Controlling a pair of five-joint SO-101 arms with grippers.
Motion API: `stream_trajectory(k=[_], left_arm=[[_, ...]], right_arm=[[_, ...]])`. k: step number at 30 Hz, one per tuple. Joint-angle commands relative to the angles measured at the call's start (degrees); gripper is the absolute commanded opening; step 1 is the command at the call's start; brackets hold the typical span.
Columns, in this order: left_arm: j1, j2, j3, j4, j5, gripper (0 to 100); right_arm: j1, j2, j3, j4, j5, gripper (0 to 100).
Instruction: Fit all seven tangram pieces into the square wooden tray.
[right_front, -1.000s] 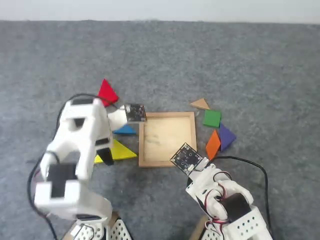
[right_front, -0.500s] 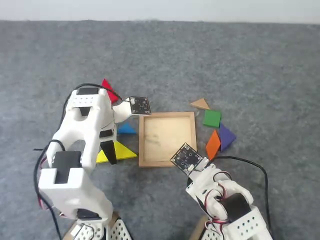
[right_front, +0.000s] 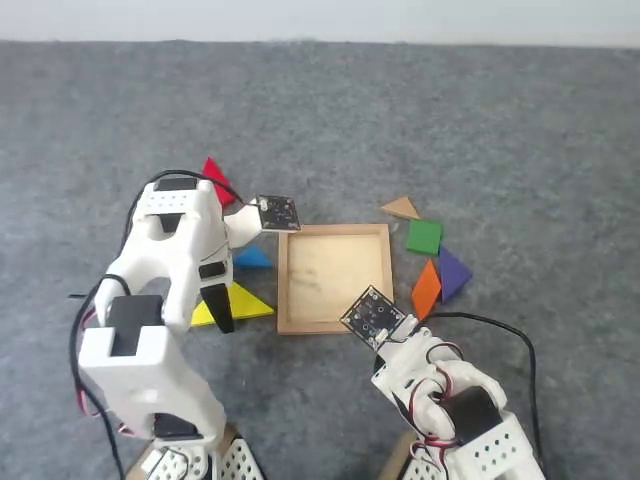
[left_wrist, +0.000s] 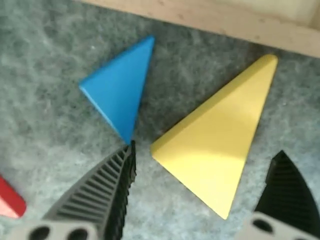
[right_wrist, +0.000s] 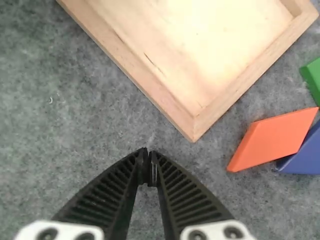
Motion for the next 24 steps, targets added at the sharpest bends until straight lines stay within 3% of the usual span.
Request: stream_trajectory(k=[1,9,24], left_arm=[[0.6,-0.6,-0.3,-4.9,7.7,39],[-1.5,-0.7,0.2,-8.6,10.6,37],[-18.5,-7.9,1.0,-17.3,11.5,37]], right_arm=[[-0.1,-0.8,1.0,0.3,0.4,0.9],[0.0,-0.8,1.0,0.3,0.4,0.9],[0.0,-0.8,1.0,0.3,0.4,0.9]])
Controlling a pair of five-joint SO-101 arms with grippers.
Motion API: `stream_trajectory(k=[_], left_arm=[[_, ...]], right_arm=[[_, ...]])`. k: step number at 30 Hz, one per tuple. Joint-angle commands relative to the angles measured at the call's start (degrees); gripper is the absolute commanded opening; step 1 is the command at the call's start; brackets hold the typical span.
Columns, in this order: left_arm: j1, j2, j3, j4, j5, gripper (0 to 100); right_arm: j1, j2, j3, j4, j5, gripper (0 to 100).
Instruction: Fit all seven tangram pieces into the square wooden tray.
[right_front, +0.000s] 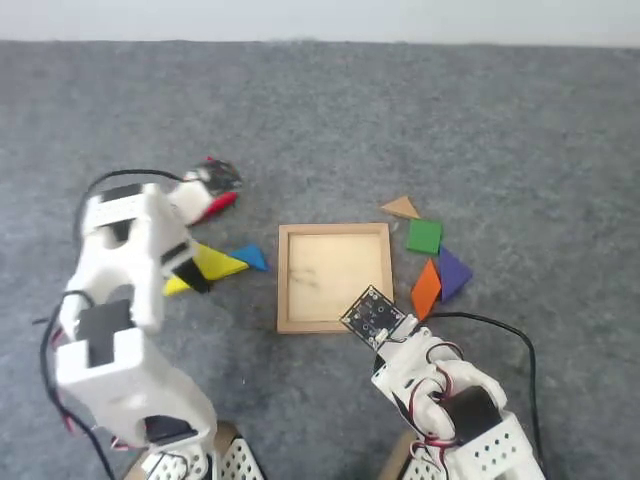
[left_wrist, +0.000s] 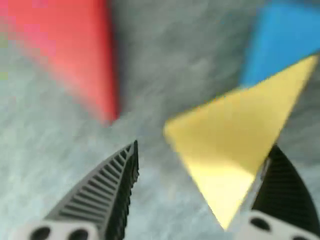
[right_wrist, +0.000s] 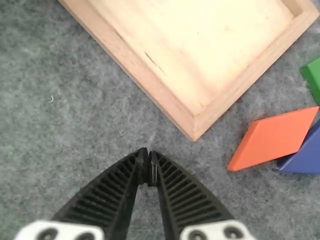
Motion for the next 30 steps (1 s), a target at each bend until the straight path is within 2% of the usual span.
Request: stream_trajectory(k=[1,6,11,14,17,22,24,27,30], left_arm=[[-5.9,-5.9,0.6,-1.6,3.2,37],[-8.5,-6.2,1.3,-1.1,13.5,37],[-4.4,-7.5,-0.6,7.4,12.0,37],[0.8,-10.5,-0.1,8.6,12.7,37],[5.5,-13.5,0.4,8.0,23.2,37],[9.7,-12.8,0.6,1.8,41.7,36],[10.4,-8.6,-0.3,-0.1,46.5,32],[10.5,1.4,-6.0,-0.3,53.5,17],[9.5,8.8,-16.2,6.2,60.0,5]], right_arm=[[0.0,-0.8,1.0,0.3,0.4,0.9],[0.0,-0.8,1.0,0.3,0.4,0.9],[0.0,-0.8,1.0,0.3,0.4,0.9],[0.0,-0.8,1.0,0.2,0.4,0.9],[0.0,-0.8,1.0,0.2,0.4,0.9],[-0.3,-0.8,1.0,0.2,0.4,0.9],[-0.3,-0.8,1.0,0.2,0.4,0.9],[-0.3,-0.9,1.0,0.2,0.4,0.9],[-0.3,-0.9,1.0,0.2,0.4,0.9]])
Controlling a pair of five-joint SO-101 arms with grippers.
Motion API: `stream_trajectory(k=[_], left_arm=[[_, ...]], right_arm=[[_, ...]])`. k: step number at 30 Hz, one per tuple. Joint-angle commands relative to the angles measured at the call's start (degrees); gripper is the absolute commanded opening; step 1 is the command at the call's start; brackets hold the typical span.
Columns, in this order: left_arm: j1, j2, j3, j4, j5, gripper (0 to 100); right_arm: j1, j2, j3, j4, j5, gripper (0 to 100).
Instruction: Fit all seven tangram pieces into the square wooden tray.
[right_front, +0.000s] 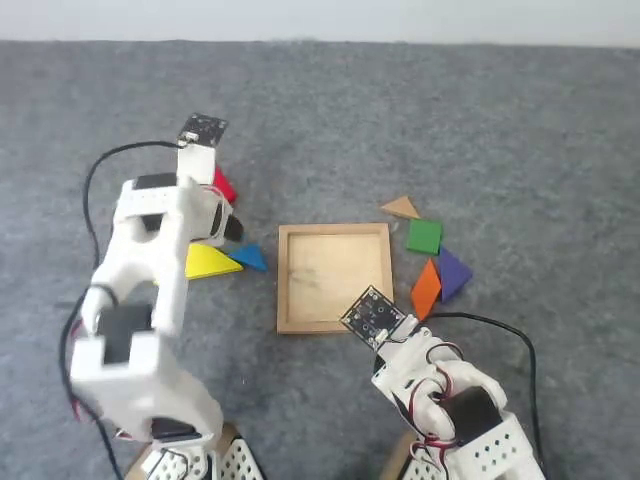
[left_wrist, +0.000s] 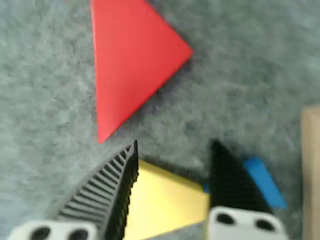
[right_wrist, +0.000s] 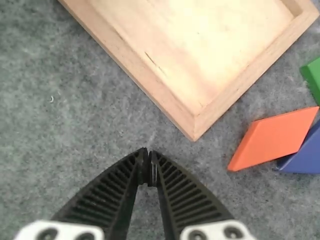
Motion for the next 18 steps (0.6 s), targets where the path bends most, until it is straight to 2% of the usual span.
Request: stream_trajectory(k=[1,4,5,12,18], left_arm=[[-1.1,9.5,-15.3,7.1,10.4,2],[-4.0,12.9,-19.2,8.2,17.4,3],[-4.9,13.0,-19.6,9.1,17.6,3],[-10.9,12.1,-16.2,14.0,12.8,3],[-12.7,6.4,-4.3,14.6,4.7,3]], right_arm=[[-0.3,-0.9,1.0,0.2,0.4,0.9],[-0.3,-0.9,1.0,0.1,0.4,0.9],[-0.3,-0.9,1.0,0.1,0.4,0.9],[-0.3,-0.9,1.0,-0.3,0.4,0.9],[-0.3,-0.9,1.0,-1.2,0.3,0.9]])
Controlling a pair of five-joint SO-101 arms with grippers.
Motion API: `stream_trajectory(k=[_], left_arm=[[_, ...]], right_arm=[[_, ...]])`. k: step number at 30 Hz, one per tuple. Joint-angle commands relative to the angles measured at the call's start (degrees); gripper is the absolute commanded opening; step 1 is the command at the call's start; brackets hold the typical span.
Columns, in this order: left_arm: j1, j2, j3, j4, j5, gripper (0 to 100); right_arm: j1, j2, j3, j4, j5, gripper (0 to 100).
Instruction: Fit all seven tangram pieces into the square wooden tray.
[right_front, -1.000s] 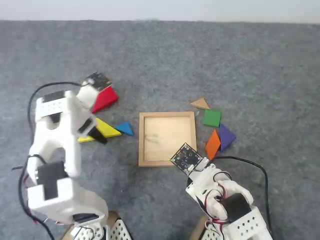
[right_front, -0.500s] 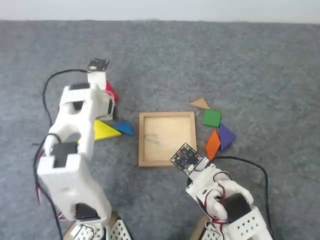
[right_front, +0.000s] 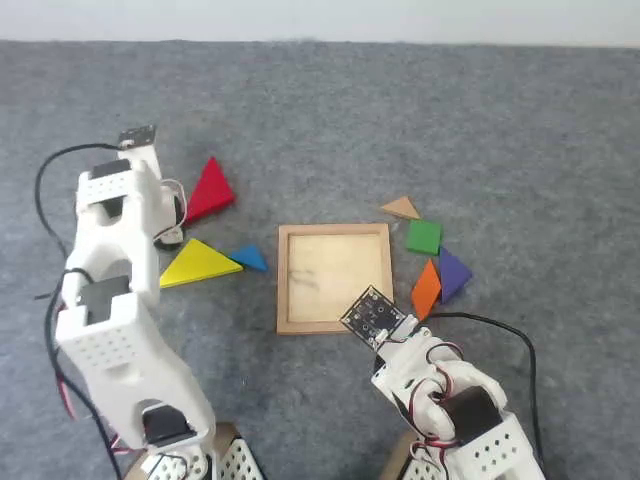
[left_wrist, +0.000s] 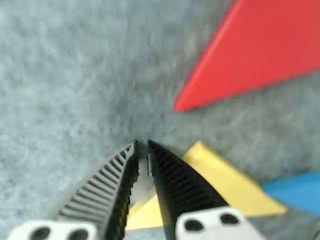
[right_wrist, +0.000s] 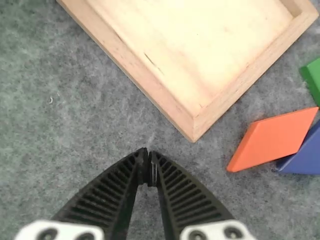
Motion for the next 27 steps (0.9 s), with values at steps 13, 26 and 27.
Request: stream_trajectory(k=[13,26,27], left_arm=[[-1.5,-37.5,44.3,-3.9,-19.3,3],[3.0,-52.3,35.7,9.0,-28.6,30],[4.2,-52.3,35.6,8.9,-28.7,32]], right_arm=[[-0.3,-0.9,1.0,-1.3,0.3,0.9],[-0.3,-0.9,1.0,-1.4,0.1,0.9],[-0.3,-0.9,1.0,-1.4,0.1,0.9]])
